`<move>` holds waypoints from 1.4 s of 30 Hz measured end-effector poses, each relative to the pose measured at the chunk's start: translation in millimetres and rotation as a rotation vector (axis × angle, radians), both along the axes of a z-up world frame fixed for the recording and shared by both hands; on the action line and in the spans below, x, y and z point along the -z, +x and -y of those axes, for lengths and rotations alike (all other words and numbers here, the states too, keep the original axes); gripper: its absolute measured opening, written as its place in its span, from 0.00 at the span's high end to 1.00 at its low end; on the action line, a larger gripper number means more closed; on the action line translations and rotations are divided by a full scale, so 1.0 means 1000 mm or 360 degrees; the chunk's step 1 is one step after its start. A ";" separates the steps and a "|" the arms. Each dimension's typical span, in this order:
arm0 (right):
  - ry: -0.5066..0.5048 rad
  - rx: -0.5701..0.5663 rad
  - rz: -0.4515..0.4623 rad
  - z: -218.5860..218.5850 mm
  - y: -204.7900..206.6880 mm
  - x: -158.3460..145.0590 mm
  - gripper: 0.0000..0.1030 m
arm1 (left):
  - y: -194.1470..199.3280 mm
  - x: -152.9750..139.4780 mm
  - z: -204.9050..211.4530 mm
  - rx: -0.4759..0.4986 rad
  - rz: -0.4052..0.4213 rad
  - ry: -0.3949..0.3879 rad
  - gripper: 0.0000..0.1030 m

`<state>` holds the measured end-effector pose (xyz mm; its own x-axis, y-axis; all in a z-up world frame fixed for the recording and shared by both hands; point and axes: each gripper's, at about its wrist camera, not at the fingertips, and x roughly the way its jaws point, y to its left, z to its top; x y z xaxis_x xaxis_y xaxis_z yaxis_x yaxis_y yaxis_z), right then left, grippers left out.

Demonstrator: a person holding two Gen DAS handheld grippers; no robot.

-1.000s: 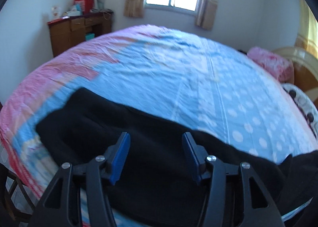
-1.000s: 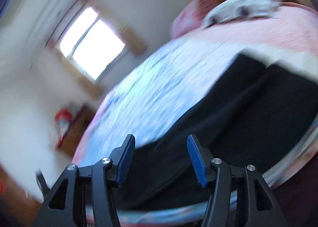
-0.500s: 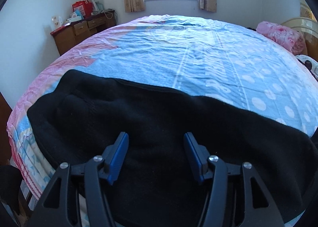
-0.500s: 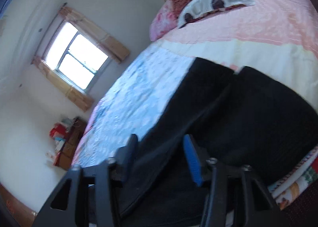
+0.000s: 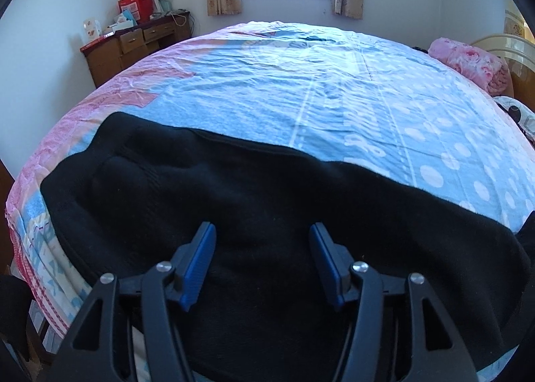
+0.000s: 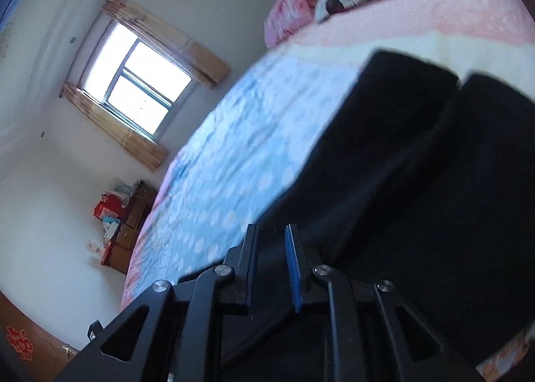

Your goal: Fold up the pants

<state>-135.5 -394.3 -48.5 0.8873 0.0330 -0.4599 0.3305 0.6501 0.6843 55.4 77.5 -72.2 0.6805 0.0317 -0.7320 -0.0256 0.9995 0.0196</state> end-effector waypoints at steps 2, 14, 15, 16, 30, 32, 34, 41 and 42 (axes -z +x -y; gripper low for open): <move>-0.0144 0.0078 0.0054 0.009 0.002 -0.010 0.83 | 0.001 0.000 0.000 0.0002 -0.0001 -0.0001 0.41; -0.0101 0.0241 0.0215 0.061 -0.026 -0.043 0.72 | 0.001 0.001 0.002 0.0005 0.0003 0.0026 0.40; -0.0139 0.0261 0.0212 0.068 -0.028 -0.050 0.48 | 0.001 0.001 0.002 0.0005 0.0003 0.0022 0.40; -0.0175 0.0284 0.0187 0.077 -0.031 -0.055 0.36 | 0.001 0.001 0.002 0.0004 0.0002 0.0020 0.40; -0.0619 -0.0109 -0.0505 0.092 0.037 -0.021 0.92 | 0.001 0.001 0.002 0.0010 -0.0009 0.0015 0.39; -0.0640 -0.0116 -0.0391 0.082 0.030 -0.043 0.92 | 0.002 0.001 0.001 0.0009 -0.0010 0.0009 0.39; -0.0650 -0.0092 -0.0269 0.071 0.016 -0.073 0.92 | 0.002 0.001 0.001 0.0010 -0.0011 0.0009 0.39; -0.0591 -0.0028 -0.0108 0.055 -0.046 -0.144 0.92 | 0.003 -0.001 -0.001 0.0022 -0.0031 -0.0016 0.37; -0.0572 -0.0021 -0.0105 0.056 -0.055 -0.142 0.92 | 0.003 -0.001 -0.001 0.0022 -0.0031 -0.0015 0.36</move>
